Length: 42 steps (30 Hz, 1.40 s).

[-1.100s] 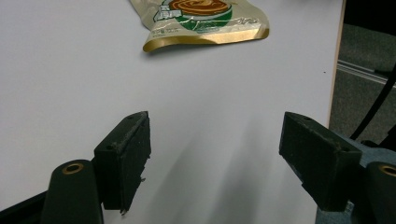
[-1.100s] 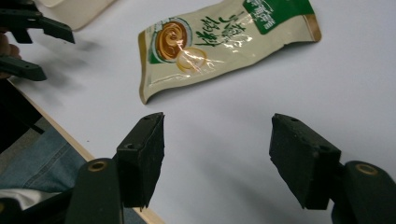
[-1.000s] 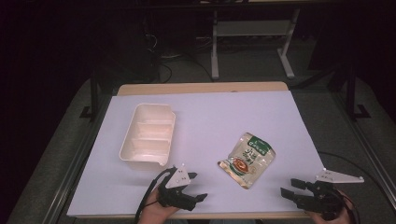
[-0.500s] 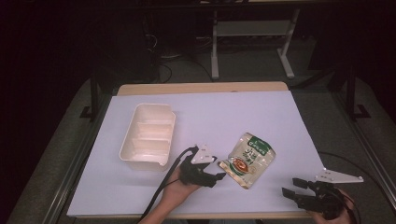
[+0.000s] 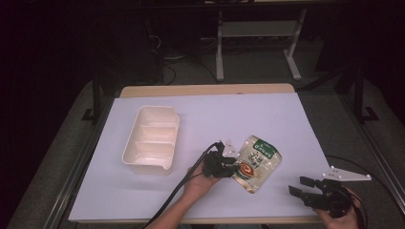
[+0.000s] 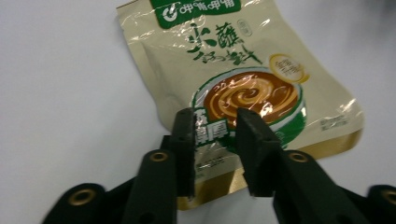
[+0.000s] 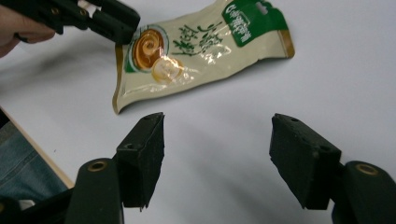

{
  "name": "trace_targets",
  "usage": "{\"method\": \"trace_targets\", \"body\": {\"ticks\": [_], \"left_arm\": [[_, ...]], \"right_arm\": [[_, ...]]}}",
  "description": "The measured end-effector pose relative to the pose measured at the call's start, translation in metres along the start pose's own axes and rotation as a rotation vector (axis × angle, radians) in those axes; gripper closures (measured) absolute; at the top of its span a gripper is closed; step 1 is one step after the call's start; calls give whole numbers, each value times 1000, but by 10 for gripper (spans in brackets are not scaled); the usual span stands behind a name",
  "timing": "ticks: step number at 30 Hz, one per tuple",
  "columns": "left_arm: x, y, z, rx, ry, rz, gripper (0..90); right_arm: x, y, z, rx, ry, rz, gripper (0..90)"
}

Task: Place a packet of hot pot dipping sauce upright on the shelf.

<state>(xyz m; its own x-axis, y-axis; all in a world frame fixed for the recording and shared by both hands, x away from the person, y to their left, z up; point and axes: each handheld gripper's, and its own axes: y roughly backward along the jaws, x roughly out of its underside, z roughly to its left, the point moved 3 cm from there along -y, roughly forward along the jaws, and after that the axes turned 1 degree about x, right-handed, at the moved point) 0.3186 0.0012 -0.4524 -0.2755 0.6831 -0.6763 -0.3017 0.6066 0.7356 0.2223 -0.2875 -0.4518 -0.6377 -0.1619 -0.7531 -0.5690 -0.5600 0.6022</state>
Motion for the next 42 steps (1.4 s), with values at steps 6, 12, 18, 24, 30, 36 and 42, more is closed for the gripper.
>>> {"method": "trace_targets", "body": {"ticks": [6,12,18,24,30,36,42], "left_arm": [[2,-5,-6,-14,-43,46,780],[3,-7,-3,-1,-33,51,821],[3,-8,-3,3,-28,52,839],[3,-8,-2,13,-21,53,848],[3,-8,-2,17,-13,54,848],[3,-8,-1,19,-9,52,847],[3,-8,-2,18,-4,50,839]], "right_arm": [[-27,-14,-19,3,-8,22,346],[-55,-33,-36,-55,-70,24,347],[-83,-57,-47,-80,-60,75,347],[-103,-89,-57,-100,-57,142,359],[-104,-111,-66,-129,-69,179,390],[-102,-119,-74,-185,-102,168,441],[-101,-123,-69,-266,-91,203,552]]}}
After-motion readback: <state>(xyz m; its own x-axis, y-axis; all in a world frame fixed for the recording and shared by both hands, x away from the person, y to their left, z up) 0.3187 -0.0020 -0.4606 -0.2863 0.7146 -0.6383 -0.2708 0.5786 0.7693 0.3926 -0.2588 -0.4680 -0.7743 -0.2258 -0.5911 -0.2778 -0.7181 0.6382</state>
